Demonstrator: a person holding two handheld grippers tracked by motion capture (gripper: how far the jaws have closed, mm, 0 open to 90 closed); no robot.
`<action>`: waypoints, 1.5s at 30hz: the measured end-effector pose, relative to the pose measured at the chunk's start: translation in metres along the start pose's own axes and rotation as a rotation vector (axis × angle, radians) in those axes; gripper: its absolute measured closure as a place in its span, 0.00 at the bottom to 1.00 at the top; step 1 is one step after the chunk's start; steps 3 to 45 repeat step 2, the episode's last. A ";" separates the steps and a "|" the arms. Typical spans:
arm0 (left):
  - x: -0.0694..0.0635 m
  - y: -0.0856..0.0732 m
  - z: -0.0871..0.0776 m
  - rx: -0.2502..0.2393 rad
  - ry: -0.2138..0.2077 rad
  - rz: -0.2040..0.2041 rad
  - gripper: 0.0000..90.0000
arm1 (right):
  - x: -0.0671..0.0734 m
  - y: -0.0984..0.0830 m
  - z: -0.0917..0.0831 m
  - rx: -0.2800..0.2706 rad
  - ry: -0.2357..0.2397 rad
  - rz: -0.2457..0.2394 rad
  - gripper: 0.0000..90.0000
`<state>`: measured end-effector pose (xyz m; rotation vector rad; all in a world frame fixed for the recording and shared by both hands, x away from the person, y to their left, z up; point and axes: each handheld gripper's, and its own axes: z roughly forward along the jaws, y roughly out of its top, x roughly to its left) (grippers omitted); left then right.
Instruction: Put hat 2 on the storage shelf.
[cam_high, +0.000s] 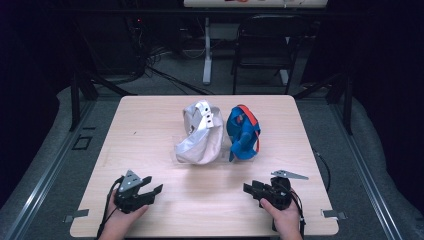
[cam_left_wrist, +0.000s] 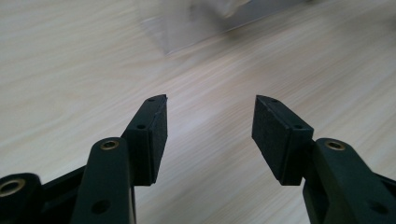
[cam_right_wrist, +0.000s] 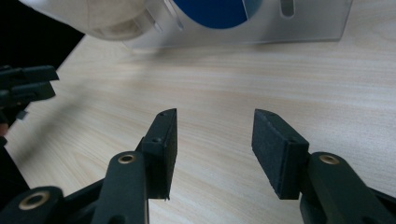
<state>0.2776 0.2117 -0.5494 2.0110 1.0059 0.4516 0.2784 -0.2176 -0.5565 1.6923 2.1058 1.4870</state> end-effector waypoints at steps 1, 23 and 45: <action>-0.008 0.006 0.003 0.000 -0.015 0.028 0.51 | -0.001 0.001 -0.002 -0.014 0.011 0.014 0.56; -0.016 0.012 0.007 -0.006 -0.025 0.052 0.51 | -0.002 0.001 -0.004 -0.028 0.023 0.028 0.56; -0.016 0.012 0.007 -0.006 -0.025 0.052 0.51 | -0.002 0.001 -0.004 -0.028 0.023 0.028 0.56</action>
